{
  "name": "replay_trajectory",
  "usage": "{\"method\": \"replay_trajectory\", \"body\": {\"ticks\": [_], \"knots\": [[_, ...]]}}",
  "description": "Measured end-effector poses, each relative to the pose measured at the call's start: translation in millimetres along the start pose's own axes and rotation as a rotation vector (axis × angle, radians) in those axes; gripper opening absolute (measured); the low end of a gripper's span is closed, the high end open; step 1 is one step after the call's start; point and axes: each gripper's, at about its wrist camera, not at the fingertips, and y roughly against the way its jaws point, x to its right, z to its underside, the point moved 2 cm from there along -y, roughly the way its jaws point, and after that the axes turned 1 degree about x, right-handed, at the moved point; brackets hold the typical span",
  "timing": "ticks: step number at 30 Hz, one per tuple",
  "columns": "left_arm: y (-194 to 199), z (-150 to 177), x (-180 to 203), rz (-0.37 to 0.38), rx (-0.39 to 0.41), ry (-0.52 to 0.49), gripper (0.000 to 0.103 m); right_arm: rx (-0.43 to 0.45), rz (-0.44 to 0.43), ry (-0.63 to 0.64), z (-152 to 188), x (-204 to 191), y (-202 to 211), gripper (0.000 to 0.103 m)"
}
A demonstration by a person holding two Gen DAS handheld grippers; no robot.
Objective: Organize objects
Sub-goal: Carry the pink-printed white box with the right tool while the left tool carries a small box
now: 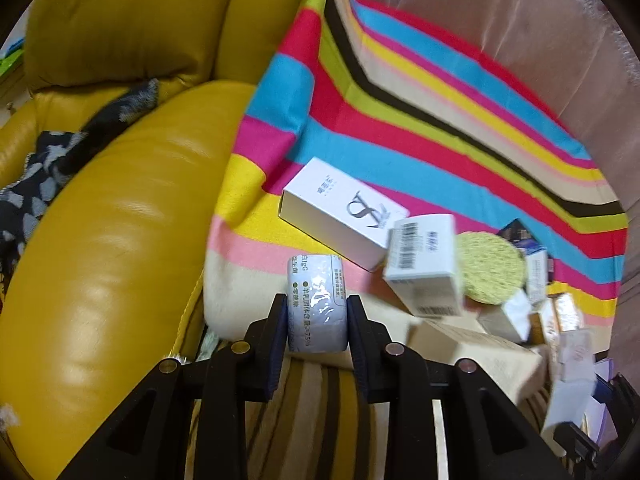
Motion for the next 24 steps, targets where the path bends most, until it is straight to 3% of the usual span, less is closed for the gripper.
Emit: {"method": "replay_trajectory", "body": {"ticks": [9, 17, 24], "knots": [[46.5, 22.1, 36.0, 0.033, 0.132, -0.038, 0.030, 0.091, 0.014, -0.066, 12.7, 13.8, 36.9, 0.073], [79.2, 52.6, 100.7, 0.155, 0.141, -0.140, 0.030, 0.143, 0.065, -0.166, 39.7, 45.7, 73.2, 0.073], [80.8, 80.7, 167.4, 0.257, 0.085, -0.248, 0.030, 0.171, 0.126, -0.272, 64.9, 86.1, 103.4, 0.073]]}}
